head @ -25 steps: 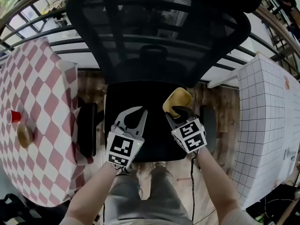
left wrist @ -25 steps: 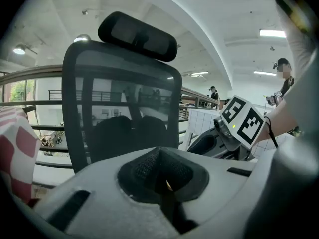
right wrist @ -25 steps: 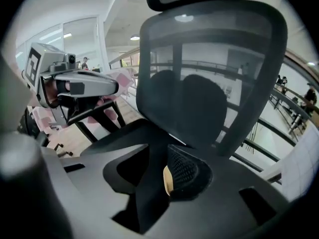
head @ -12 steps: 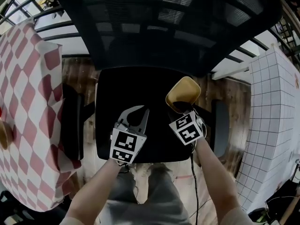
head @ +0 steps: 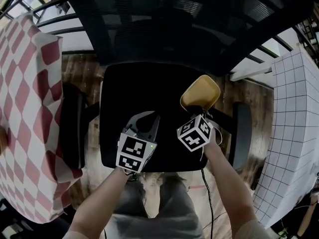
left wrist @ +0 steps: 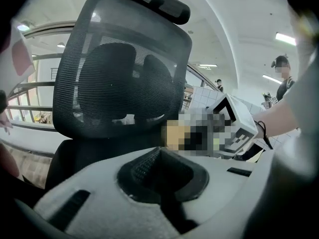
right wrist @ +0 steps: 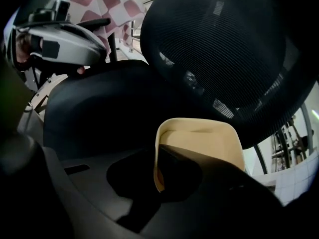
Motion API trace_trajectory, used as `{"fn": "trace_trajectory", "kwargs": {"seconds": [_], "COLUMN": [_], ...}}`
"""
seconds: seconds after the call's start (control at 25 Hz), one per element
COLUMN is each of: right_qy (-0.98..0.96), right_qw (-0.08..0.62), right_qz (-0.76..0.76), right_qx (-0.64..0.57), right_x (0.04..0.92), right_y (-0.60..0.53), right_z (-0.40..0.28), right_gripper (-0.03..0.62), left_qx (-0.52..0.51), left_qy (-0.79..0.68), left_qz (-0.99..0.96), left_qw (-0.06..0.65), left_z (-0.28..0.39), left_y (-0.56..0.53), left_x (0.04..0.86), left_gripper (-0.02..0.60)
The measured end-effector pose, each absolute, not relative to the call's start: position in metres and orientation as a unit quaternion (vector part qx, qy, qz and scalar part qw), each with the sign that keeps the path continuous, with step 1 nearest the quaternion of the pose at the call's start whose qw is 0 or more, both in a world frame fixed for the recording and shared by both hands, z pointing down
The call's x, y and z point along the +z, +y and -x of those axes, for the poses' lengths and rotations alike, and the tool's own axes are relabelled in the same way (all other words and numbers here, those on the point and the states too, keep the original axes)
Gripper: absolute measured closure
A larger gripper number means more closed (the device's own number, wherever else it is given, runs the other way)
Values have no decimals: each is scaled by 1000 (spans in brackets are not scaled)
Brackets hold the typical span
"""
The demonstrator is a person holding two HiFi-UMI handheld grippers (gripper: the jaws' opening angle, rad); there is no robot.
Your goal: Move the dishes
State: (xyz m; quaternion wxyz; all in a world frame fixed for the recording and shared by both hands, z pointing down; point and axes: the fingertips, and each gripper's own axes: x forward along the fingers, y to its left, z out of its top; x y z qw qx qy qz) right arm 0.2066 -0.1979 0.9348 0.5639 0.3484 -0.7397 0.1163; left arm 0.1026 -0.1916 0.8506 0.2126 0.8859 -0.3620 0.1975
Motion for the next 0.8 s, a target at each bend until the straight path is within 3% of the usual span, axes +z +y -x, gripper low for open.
{"fn": "trace_trajectory", "kwargs": {"seconds": [0.4, 0.8], "right_qy": [-760, -800], "right_qw": [524, 435], "right_qz": [-373, -409], "right_qx": [99, 67], "right_x": [861, 663], "right_y": [-193, -198], "right_z": [-202, -173], "right_gripper": [562, 563], "left_qx": [163, 106], "left_qy": [-385, -424], "left_qz": [-888, -889], "left_qw": [193, 134], "left_z": [-88, -51], "left_y": [-192, -199], "left_x": [769, 594], "left_gripper": [568, 568]}}
